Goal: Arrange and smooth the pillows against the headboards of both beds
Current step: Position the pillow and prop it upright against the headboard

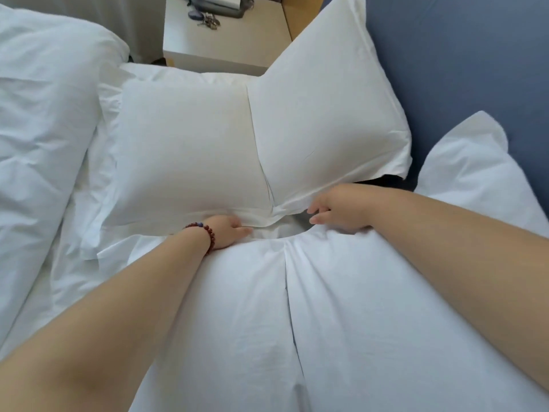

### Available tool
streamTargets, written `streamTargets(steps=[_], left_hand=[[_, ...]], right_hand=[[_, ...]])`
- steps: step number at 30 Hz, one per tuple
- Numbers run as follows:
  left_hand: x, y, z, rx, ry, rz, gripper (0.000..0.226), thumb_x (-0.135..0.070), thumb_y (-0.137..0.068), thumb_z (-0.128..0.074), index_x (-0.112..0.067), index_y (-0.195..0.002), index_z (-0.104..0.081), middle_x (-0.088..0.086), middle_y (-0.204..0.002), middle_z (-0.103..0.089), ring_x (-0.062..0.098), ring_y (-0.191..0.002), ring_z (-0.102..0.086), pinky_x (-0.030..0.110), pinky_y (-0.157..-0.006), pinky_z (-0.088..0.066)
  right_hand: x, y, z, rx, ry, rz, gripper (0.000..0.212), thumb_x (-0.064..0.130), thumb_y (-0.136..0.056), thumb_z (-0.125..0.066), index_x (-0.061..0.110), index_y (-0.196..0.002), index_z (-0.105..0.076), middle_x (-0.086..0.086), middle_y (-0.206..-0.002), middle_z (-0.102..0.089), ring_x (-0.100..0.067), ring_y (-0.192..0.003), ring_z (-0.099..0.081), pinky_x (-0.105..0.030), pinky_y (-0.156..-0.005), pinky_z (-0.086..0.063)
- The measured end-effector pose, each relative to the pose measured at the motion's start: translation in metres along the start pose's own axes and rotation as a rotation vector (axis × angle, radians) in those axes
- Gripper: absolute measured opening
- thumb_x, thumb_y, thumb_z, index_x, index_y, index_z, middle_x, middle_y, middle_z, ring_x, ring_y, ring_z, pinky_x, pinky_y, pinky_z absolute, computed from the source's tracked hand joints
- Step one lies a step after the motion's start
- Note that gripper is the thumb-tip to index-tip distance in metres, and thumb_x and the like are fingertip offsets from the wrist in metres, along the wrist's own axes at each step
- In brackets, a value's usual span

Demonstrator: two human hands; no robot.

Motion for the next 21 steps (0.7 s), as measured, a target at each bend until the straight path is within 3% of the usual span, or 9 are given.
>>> streamTargets(steps=[4,8,11,13,15,17,19,21], left_hand=[[0.008,-0.010,0.000,0.021,0.075,0.007,0.035,-0.058,-0.091,-0.053,-0.028,-0.075,-0.060,-0.008,-0.085,-0.061,0.017,-0.088,-0.057,0.028,-0.079,-0.040],[0.017,-0.013,-0.002,0.070,0.280,0.030,0.031,-0.051,-0.083,-0.070,-0.022,-0.072,-0.065,-0.011,-0.063,-0.060,0.008,-0.056,-0.054,0.022,-0.065,-0.043],[0.019,-0.012,0.002,-0.003,0.448,0.007,0.022,-0.041,-0.084,-0.073,-0.023,-0.072,-0.071,-0.009,-0.059,-0.062,0.007,-0.046,-0.051,0.021,-0.054,-0.042],[0.022,-0.008,0.004,-0.070,0.525,0.008,0.019,-0.040,-0.083,-0.074,-0.022,-0.076,-0.074,-0.009,-0.060,-0.063,0.008,-0.049,-0.052,0.022,-0.055,-0.043],[0.026,-0.003,0.002,-0.115,0.599,0.013,0.021,-0.037,-0.085,-0.073,-0.018,-0.077,-0.073,-0.007,-0.055,-0.057,0.008,-0.043,-0.045,0.020,-0.047,-0.039],[0.029,0.001,0.000,-0.179,0.654,0.020,0.022,-0.033,-0.087,-0.071,-0.012,-0.081,-0.072,-0.003,-0.056,-0.051,0.010,-0.041,-0.039,0.019,-0.042,-0.034],[0.029,0.004,-0.002,-0.240,0.662,0.025,0.023,-0.032,-0.087,-0.070,-0.009,-0.085,-0.072,-0.001,-0.060,-0.051,0.011,-0.042,-0.038,0.019,-0.042,-0.033],[0.027,0.007,0.001,-0.231,0.647,0.022,0.021,-0.034,-0.086,-0.071,-0.014,-0.083,-0.073,-0.002,-0.058,-0.052,0.010,-0.039,-0.038,0.019,-0.041,-0.033]], right_hand=[[-0.014,-0.010,-0.010,0.000,-0.084,-0.046,0.042,0.044,-0.097,-0.052,0.027,-0.135,-0.055,0.006,-0.125,-0.062,-0.014,-0.098,-0.055,-0.026,-0.086,-0.041],[-0.028,-0.024,-0.018,0.013,-0.141,-0.117,0.044,0.048,-0.093,-0.056,0.026,-0.131,-0.058,0.006,-0.128,-0.061,-0.017,-0.114,-0.054,-0.031,-0.100,-0.042],[-0.035,-0.030,-0.026,0.020,-0.123,-0.157,0.035,0.046,-0.091,-0.061,0.022,-0.115,-0.069,0.003,-0.116,-0.066,-0.018,-0.107,-0.059,-0.036,-0.097,-0.047],[-0.037,-0.034,-0.029,-0.006,-0.162,-0.179,0.027,0.041,-0.089,-0.064,0.019,-0.101,-0.074,0.000,-0.102,-0.070,-0.019,-0.096,-0.062,-0.032,-0.085,-0.051],[-0.042,-0.036,-0.024,-0.112,-0.225,-0.210,0.020,0.034,-0.089,-0.067,0.015,-0.084,-0.074,-0.004,-0.086,-0.071,-0.021,-0.083,-0.062,-0.026,-0.069,-0.045],[-0.055,-0.034,-0.013,-0.295,-0.297,-0.277,0.027,0.029,-0.090,-0.066,0.016,-0.067,-0.064,-0.002,-0.069,-0.061,-0.024,-0.078,-0.057,-0.025,-0.066,-0.037],[-0.063,-0.031,-0.009,-0.407,-0.345,-0.307,0.028,0.029,-0.091,-0.065,0.018,-0.066,-0.058,0.001,-0.067,-0.053,-0.024,-0.081,-0.055,-0.025,-0.068,-0.034],[-0.060,-0.031,-0.012,-0.378,-0.375,-0.277,0.022,0.030,-0.091,-0.066,0.015,-0.075,-0.064,0.000,-0.071,-0.057,-0.024,-0.082,-0.057,-0.027,-0.068,-0.036]])
Point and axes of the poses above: each hand's wrist, its own y-axis away from the middle knuckle, its own z-axis out of the back of the hand, x = y × z, the point moved 6 cm from there along -y, towards the middle knuckle
